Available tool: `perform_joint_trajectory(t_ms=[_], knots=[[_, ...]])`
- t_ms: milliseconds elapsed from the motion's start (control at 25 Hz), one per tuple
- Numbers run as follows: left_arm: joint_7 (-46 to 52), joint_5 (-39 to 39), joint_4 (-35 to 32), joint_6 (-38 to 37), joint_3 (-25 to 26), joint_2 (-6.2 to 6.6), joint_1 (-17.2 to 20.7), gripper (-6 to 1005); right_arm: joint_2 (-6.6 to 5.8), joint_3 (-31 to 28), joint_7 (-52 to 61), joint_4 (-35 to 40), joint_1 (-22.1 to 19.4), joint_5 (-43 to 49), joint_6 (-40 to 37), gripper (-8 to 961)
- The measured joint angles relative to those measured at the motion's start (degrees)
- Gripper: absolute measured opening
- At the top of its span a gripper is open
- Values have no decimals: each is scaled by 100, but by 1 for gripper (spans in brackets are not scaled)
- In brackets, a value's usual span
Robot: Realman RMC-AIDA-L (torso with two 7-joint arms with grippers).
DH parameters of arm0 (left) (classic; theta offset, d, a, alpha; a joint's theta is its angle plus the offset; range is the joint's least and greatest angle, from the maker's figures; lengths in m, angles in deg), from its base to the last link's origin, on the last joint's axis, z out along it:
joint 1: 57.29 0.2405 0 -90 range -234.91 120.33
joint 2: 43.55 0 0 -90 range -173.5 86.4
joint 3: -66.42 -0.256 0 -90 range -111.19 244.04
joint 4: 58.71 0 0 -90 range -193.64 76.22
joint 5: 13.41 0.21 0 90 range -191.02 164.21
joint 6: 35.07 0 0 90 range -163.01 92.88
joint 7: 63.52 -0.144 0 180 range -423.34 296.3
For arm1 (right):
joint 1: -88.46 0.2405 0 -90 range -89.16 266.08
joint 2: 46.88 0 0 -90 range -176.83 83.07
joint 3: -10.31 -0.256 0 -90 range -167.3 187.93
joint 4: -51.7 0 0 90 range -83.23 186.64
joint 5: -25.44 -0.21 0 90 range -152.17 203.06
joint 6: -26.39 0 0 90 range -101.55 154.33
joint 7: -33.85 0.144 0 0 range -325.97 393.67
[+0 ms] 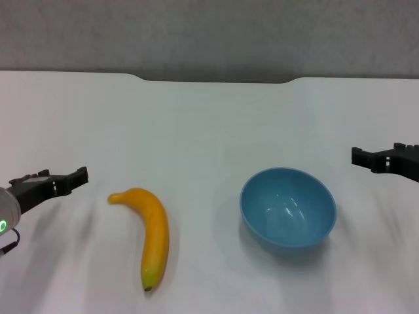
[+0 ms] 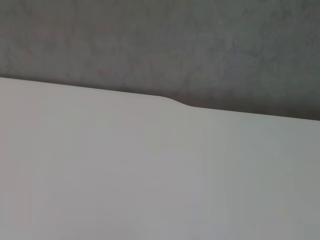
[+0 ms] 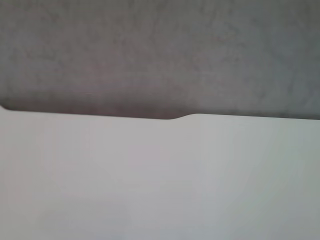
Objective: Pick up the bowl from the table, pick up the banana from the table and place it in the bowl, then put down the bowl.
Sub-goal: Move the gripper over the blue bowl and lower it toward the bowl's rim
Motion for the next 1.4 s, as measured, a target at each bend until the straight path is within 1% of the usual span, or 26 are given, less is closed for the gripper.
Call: perform_joint_trajectory(t_ms=[40,120,200,240,440,520,560,800,960,1080,1120,1160,1280,1400], knots=[[-12,0,0,39,49,0,0,846,0,-49,-25,1,169,-6,237,883],[-23,0,0,46,61,1,-10,846,-2,-131,-61,24,348,-84,484,883],[-24,0,0,47,62,1,-25,846,-7,-263,-243,144,560,-351,727,883],[-30,0,-1,47,62,2,-39,846,-7,-263,-243,144,560,-351,727,882],[-148,-7,-128,99,17,-3,-199,846,-8,-948,-1693,1139,1214,-2198,1296,882],[-153,-28,-139,178,33,-5,-256,846,-4,-1200,-2106,1494,1389,-2631,1483,882],[-153,-28,-139,178,33,-5,-256,846,-1,-1259,-2174,1627,1451,-2698,1532,882],[-123,-46,-139,194,59,-7,-267,846,-9,-1602,-2279,2215,1794,-2649,2115,882],[-118,-57,-137,205,48,-7,-267,846,-23,-1934,-2361,2520,2020,-2337,2460,883],[-117,-61,-135,217,33,-7,-267,846,-19,-1954,-2412,2674,2112,-2290,2504,883],[-116,-63,-135,236,33,-7,-267,846,-16,-1954,-2468,2922,2268,-2285,2529,883],[-116,-63,-135,236,33,-7,-267,846,-16,-1954,-2468,2922,2268,-2285,2529,883],[-107,-67,-129,275,56,-7,-267,845,-13,-1928,-2536,3193,2491,-2283,2538,882],[-101,-60,-116,327,59,-7,-295,845,18,-1841,-2649,3444,2697,-2301,2505,882]])
